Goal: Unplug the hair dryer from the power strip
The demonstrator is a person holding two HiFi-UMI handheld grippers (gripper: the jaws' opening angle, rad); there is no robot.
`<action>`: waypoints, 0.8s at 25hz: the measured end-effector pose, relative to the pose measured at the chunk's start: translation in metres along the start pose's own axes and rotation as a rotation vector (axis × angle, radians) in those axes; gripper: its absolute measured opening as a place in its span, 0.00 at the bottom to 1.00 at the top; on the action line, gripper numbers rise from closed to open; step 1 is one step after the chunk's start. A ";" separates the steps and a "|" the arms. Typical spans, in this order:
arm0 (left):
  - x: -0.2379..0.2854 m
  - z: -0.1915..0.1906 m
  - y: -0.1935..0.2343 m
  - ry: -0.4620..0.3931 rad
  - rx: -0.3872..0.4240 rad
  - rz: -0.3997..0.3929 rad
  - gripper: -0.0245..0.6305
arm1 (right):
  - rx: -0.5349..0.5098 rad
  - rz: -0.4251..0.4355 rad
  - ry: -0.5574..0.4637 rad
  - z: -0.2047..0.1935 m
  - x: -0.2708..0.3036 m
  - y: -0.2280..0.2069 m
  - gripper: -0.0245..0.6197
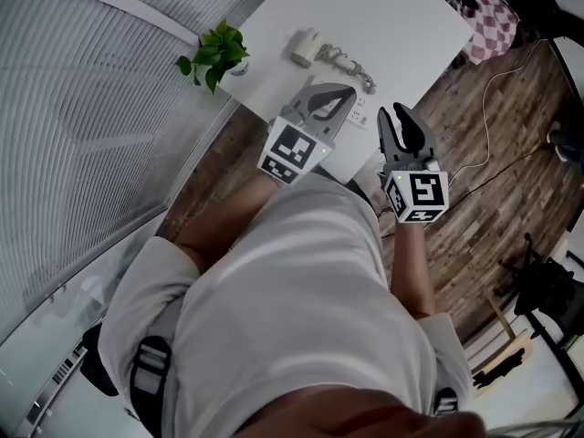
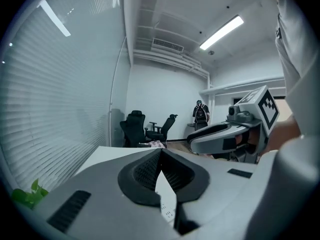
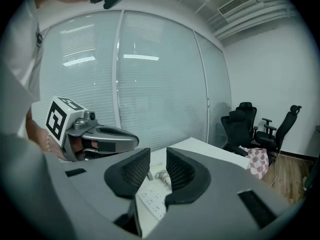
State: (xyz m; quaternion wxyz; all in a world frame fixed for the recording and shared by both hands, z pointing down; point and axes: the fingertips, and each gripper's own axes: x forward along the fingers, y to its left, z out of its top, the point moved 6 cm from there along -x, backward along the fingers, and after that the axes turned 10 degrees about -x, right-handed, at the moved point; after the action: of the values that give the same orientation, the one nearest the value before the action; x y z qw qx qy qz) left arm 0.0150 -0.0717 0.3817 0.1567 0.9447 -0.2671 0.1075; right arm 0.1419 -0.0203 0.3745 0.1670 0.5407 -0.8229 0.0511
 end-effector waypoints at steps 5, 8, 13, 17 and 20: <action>-0.016 0.021 -0.013 -0.067 0.014 -0.023 0.08 | -0.020 0.001 -0.041 0.022 -0.020 0.015 0.21; -0.026 0.034 -0.027 -0.106 0.019 -0.056 0.08 | -0.012 0.007 -0.069 0.034 -0.033 0.020 0.20; -0.039 0.043 -0.042 -0.153 0.017 -0.090 0.08 | 0.003 -0.006 -0.106 0.047 -0.050 0.029 0.18; -0.049 0.051 -0.052 -0.187 0.015 -0.114 0.08 | -0.002 -0.012 -0.106 0.054 -0.059 0.034 0.17; -0.053 0.057 -0.058 -0.199 0.017 -0.121 0.08 | 0.001 -0.017 -0.119 0.057 -0.064 0.033 0.15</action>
State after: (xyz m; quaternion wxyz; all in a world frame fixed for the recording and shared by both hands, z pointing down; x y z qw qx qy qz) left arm 0.0082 -0.0199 0.3001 0.1275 0.9664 -0.2231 0.0057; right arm 0.1222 0.0339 0.3029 0.1178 0.5497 -0.8268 0.0181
